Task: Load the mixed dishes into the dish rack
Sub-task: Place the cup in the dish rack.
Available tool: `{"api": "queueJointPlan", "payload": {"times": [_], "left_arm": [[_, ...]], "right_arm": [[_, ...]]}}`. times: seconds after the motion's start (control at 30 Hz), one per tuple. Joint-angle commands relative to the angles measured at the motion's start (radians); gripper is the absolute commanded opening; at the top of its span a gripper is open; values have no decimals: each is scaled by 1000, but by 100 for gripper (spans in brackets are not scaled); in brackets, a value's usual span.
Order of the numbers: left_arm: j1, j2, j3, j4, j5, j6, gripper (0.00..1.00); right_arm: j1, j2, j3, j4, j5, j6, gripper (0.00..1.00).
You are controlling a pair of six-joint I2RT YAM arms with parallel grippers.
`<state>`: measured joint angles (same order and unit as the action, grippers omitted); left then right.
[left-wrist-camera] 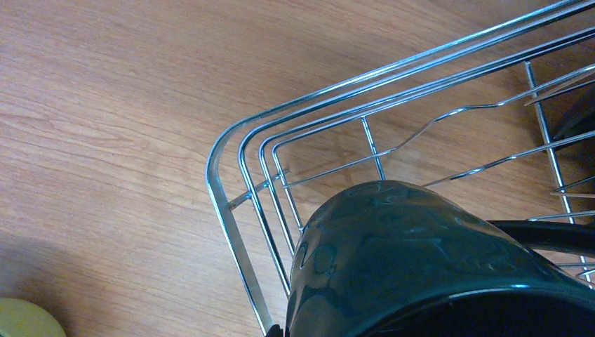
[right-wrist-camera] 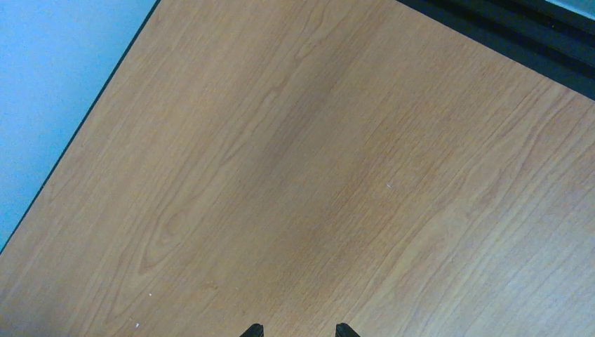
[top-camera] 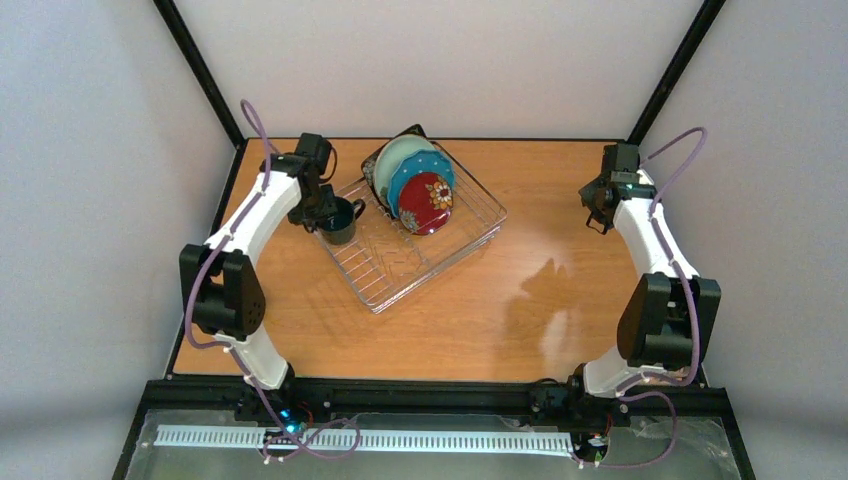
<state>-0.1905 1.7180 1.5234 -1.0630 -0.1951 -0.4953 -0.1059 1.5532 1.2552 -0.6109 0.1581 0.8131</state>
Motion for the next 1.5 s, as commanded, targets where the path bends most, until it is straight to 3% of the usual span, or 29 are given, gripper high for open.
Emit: {"api": "queueJointPlan", "payload": {"times": [0.0,0.57,0.73,0.83,1.1,1.47], "left_arm": [[9,12,-1,47,16,12,0],[8,55,-42,61,14,-3,1],[8,57,-49,67,27,-17,18],[8,55,-59,72,50,-27,37],[8,50,-52,69,58,-47,61],[8,-3,15,27,26,-68,63]], "right_arm": [[8,30,17,14,14,16,59],[36,104,56,22,29,25,58],[40,115,64,20,32,23,58],[41,119,72,18,34,22,59],[43,123,84,13,34,17,58],[46,125,125,-11,34,8,58]]}}
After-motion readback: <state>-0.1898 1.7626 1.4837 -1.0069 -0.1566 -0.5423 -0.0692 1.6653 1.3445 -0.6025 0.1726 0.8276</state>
